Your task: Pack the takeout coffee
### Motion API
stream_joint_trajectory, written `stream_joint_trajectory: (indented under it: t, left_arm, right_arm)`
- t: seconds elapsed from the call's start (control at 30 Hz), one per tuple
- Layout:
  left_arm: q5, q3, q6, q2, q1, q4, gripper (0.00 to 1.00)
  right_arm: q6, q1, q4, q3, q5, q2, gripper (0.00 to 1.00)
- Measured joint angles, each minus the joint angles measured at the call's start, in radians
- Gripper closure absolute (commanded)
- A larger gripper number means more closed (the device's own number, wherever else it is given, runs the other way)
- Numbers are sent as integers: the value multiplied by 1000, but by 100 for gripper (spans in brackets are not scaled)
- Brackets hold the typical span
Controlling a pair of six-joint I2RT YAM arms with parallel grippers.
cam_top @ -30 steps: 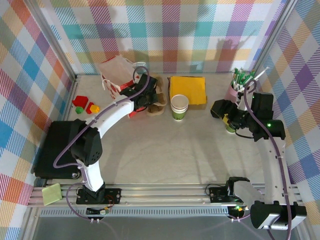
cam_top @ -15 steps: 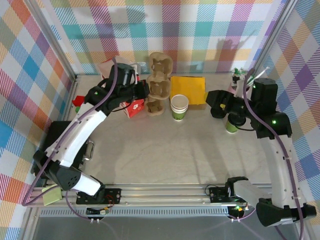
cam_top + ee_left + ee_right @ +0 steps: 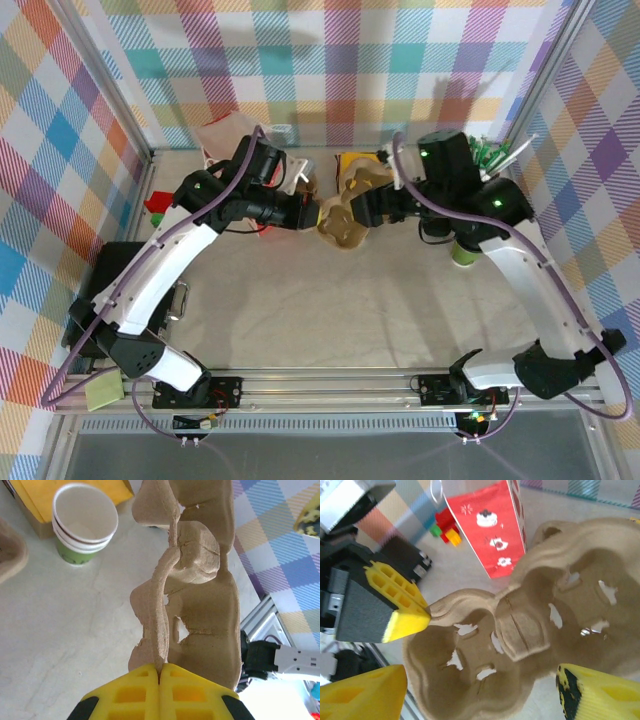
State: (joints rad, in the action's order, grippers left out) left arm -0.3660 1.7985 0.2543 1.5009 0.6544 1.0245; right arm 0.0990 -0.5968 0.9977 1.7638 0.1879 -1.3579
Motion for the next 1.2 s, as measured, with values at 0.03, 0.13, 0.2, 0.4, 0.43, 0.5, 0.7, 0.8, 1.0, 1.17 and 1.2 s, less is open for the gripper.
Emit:
stream_joint_trajectory:
  t: [0.03, 0.13, 0.2, 0.4, 0.43, 0.5, 0.7, 0.8, 1.0, 1.17, 1.2]
  left_arm:
    - [-9, -5, -4, 1, 0, 5, 100]
    - [-30, -10, -16, 3, 3, 18, 100]
    - [-42, -10, -21, 3, 4, 21, 100]
    - [-68, -10, -39, 3, 5, 21, 100]
    - [-71, -10, -40, 3, 5, 21, 100]
    - [-77, -10, -43, 4, 5, 21, 100]
    - [-88, -10, -50, 13, 5, 24, 100]
    - [-90, -10, -53, 18, 5, 25, 100]
    - [-90, -10, -61, 21, 5, 35, 100]
    - [-90, -10, -55, 20, 5, 40, 65]
    - [-89, -8, -50, 21, 5, 40, 56]
  right_arm:
    - [-14, -13, 15, 5, -19, -16, 23]
    - [-58, -45, 58, 5, -77, -58, 23]
    - [-81, -61, 74, 1, -103, -79, 23]
    - [-129, -71, 96, -3, -134, -94, 28]
    - [-135, -72, 99, -3, -136, -95, 29]
    - [-148, -72, 105, -3, -140, -101, 31]
    - [-207, -72, 123, -14, -147, -127, 35]
    - [-227, -72, 127, -22, -150, -134, 40]
    - [-250, -71, 130, -22, -161, -140, 54]
    - [-260, -72, 130, -22, -166, -140, 59]
    - [-262, -72, 131, -23, -170, -140, 59]
